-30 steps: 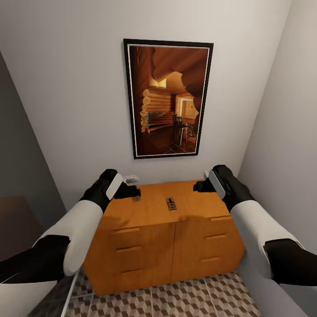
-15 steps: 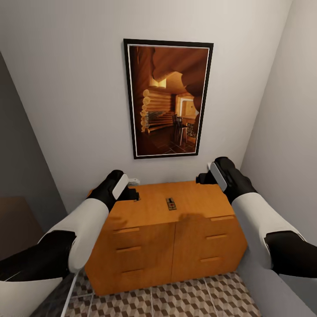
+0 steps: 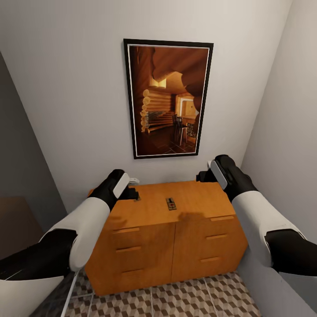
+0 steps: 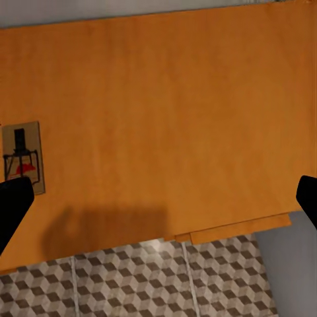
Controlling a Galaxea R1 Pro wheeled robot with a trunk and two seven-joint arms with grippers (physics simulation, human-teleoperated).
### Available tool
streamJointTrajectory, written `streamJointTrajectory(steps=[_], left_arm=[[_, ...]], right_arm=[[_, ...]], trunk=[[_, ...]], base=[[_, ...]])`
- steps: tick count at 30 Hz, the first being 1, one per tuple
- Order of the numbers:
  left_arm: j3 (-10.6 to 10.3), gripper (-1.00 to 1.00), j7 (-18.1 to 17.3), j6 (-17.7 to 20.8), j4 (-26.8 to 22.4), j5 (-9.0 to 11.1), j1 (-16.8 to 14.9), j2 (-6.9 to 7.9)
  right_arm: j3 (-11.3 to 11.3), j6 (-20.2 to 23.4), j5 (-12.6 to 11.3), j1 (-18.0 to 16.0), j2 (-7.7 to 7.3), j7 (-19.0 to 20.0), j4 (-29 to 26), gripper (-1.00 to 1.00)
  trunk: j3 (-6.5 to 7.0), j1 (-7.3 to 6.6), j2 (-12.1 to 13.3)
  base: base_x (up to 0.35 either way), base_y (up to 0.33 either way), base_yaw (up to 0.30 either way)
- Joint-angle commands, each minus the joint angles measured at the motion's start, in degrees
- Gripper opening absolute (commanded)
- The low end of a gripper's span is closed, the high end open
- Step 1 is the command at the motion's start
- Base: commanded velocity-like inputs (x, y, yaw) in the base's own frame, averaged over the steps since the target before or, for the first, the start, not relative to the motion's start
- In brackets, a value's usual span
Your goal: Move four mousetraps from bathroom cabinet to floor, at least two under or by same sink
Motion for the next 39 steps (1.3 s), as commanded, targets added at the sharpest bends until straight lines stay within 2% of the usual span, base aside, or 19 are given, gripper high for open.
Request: streamJointTrajectory(steps=[1, 5, 6, 11, 12, 14, 15, 17, 18, 25, 39], left_arm=[[0.1, 1.00, 1.2, -0.4, 0.0, 1.3, 0.0, -0.01], [0.2, 1.00, 4.1, -3.8, 0.0, 4.7, -0.1, -0.01], [0.2, 1.00, 7.7, -6.3, 0.2, 7.7, -0.1, -0.01], [0.2, 1.00, 14.1, -9.2, 0.9, 12.2, -0.1, -0.01], [0.2, 1.00, 16.0, -11.3, 1.7, 15.2, -0.1, -0.01], [0.1, 1.00, 16.8, -13.1, 2.4, 17.1, -0.1, -0.01], [0.1, 1.00, 17.3, -14.9, 3.3, 18.7, -0.1, -0.01], [0.0, 1.00, 17.6, -16.4, 4.5, 19.8, -0.1, -0.01], [0.0, 1.00, 18.0, -18.3, 6.4, 21.0, -0.1, -0.01], [-0.1, 1.00, 18.2, -19.7, 7.4, 21.7, -0.1, -0.01], [-0.6, 1.00, 18.1, -19.6, 7.7, 21.8, -0.1, -0.01]], right_arm=[[0.3, 0.2, -0.6, -0.1, -0.08, -0.5, -0.1, 1.00], [0.4, 0.2, -0.6, -0.2, -0.06, -0.5, -0.3, 1.00], [0.4, 0.2, -0.6, -0.2, -0.03, -0.5, -0.3, 1.00], [0.4, 0.2, -0.6, -0.2, -0.06, -0.6, -0.3, 1.00], [0.4, 0.2, -0.6, -0.2, -0.07, -0.6, -0.4, 1.00], [0.4, 0.2, -0.6, -0.2, -0.07, -0.6, -0.4, 1.00], [0.5, 0.2, -0.6, -0.2, -0.04, -0.6, -0.4, 1.00], [0.5, 0.2, -0.6, -0.2, -0.03, -0.6, -0.4, 1.00], [0.6, 0.2, -0.7, -0.2, 0.02, -0.6, -0.4, 1.00], [0.9, 0.2, -0.6, -0.2, 0.13, -0.5, -0.4, 1.00], [1.2, 0.2, -0.8, -0.2, 0.20, -0.5, -0.5, 1.00]], trunk=[[-0.14, 0.04, -0.1], [-0.14, 0.04, -0.1], [-0.14, 0.04, -0.1], [-0.14, 0.04, -0.1], [-0.14, 0.04, -0.1], [-0.14, 0.04, -0.1], [-0.14, 0.04, -0.1], [-0.14, 0.04, -0.1], [-0.14, 0.04, -0.1], [-0.14, 0.04, -0.1], [-0.14, 0.04, -0.1]], base=[[0.000, 0.000, 0.000], [0.000, 0.000, 0.000], [0.000, 0.000, 0.000], [0.000, 0.000, 0.000], [0.000, 0.000, 0.000], [0.000, 0.000, 0.000], [0.000, 0.000, 0.000], [0.000, 0.000, 0.000], [0.000, 0.000, 0.000], [0.000, 0.000, 0.000], [0.000, 0.000, 0.000]])
